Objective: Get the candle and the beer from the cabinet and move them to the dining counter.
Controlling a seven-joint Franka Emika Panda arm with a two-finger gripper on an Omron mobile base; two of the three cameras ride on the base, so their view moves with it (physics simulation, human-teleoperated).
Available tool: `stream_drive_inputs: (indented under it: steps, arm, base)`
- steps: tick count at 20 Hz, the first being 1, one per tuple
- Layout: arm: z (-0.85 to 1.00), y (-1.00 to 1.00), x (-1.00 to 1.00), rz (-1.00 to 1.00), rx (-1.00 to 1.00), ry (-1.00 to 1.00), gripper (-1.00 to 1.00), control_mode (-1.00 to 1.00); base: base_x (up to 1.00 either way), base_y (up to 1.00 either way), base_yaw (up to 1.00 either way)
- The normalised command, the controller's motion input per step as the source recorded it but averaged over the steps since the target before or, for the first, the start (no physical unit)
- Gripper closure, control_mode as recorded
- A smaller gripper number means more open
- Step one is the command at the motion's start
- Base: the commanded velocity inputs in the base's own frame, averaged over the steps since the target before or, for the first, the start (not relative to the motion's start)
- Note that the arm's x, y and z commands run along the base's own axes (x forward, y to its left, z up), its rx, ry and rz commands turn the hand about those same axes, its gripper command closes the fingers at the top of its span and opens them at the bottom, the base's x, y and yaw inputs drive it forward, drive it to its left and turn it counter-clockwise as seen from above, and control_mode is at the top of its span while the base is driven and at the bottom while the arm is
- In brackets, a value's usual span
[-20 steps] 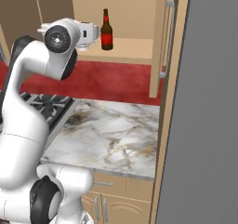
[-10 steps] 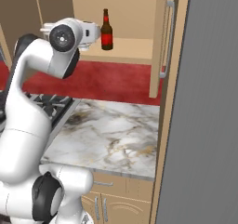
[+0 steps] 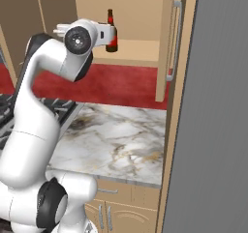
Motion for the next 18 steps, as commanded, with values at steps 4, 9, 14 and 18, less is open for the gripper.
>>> stream_drive_inputs:
  steps: [4, 9, 14, 18]
  arm:
    - [0.0, -0.15, 0.08, -0.09, 0.0, 0.0, -1.0, -1.0]
    - [0.0, 0.0, 0.16, -0.14, 0.0, 0.0, -1.0, -1.0]
    - [0.0, 0.0, 0.21, -0.18, 0.0, 0.0, -1.0, -1.0]
    - [0.0, 0.0, 0.26, -0.11, 0.0, 0.0, -1.0, -1.0]
  base:
    - [0.0, 0.0, 0.0]
    - [0.0, 0.0, 0.0]
    - [0.0, 0.0, 0.0]
    - [0.0, 0.0, 0.0]
